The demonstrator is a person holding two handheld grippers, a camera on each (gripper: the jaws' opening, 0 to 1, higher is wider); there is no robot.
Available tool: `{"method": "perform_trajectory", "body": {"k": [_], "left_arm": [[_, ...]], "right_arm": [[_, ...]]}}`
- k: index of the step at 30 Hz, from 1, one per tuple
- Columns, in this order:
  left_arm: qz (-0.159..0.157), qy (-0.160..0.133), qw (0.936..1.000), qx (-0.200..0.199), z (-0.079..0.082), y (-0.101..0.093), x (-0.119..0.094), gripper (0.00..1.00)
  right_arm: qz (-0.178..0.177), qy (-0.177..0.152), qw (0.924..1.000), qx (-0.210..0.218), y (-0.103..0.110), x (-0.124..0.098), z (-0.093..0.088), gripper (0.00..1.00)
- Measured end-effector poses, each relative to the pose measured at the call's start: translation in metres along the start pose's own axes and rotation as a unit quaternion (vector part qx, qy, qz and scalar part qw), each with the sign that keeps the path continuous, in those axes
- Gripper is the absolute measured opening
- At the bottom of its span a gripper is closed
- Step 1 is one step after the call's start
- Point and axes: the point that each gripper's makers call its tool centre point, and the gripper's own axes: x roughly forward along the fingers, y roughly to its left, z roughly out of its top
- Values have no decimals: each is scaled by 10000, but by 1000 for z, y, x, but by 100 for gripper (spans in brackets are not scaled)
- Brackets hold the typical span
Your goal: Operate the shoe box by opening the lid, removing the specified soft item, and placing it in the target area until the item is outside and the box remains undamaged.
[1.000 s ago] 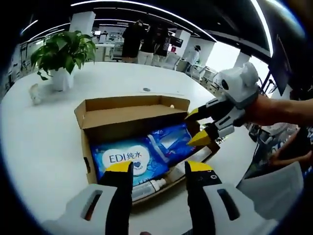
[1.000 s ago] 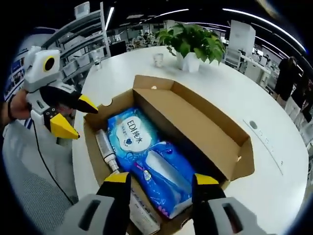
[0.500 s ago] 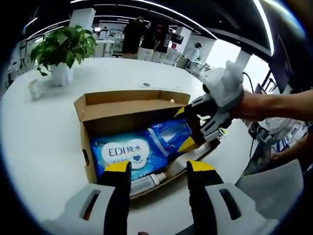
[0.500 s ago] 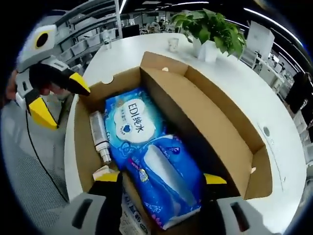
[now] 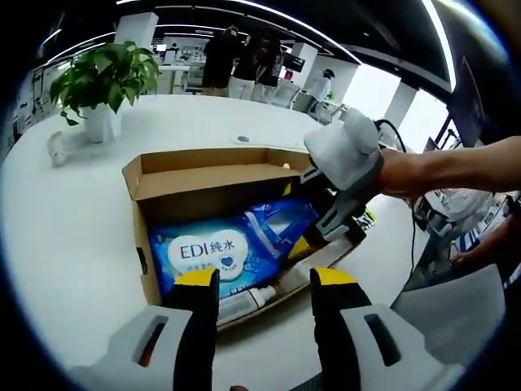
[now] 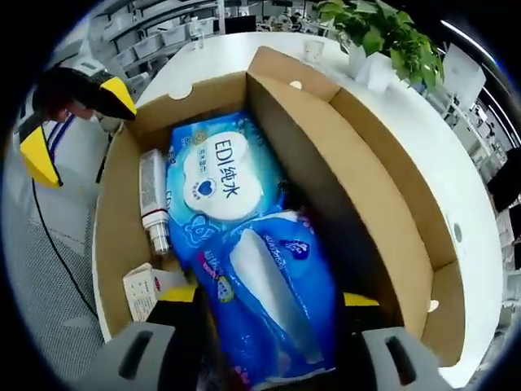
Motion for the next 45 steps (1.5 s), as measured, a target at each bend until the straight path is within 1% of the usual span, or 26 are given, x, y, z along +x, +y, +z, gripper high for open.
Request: {"method": "perform_trajectory", "body": {"k": [3,9,15,19,21,24,29,36,41,43,45], "left_arm": [[1,0,10000,1,0,0,0,45],[-1,32,10000,44,-1,-1,1,45],[-15,34,10000,24,0,-1,2,44],[-17,41,10000,21,0,-1,2,43],[6,35,10000,-6,0,0,1,43],[33,16,10000,-49,0,2,0,42],[61,-4,9999,-92,0,3,-2,40],[88,-7,9999,-102,0,4,-2,39],[123,1,9999,-100,0,7,-3,40],[126,-11,9999,-101,0,7,-3,40],[113,-3,9999,-75,0,5,-3,40]], "right_arm": [[-7,112,9998,-170,1,7,-2,63],[-22,249,9993,-276,0,14,-4,62],[-94,145,9994,-300,-2,16,-4,61],[-139,57,9995,-275,-5,18,-3,56],[-176,52,9996,-228,-3,16,-3,52],[-206,24,9997,-108,-2,11,-3,42],[-206,-51,9997,-127,0,6,-4,34],[-162,-96,9997,-124,8,-1,-5,31],[-170,-190,9996,-82,13,-11,-2,31],[-180,-274,9995,-39,14,-16,0,31],[-164,-467,9987,80,15,-23,6,30]]}}
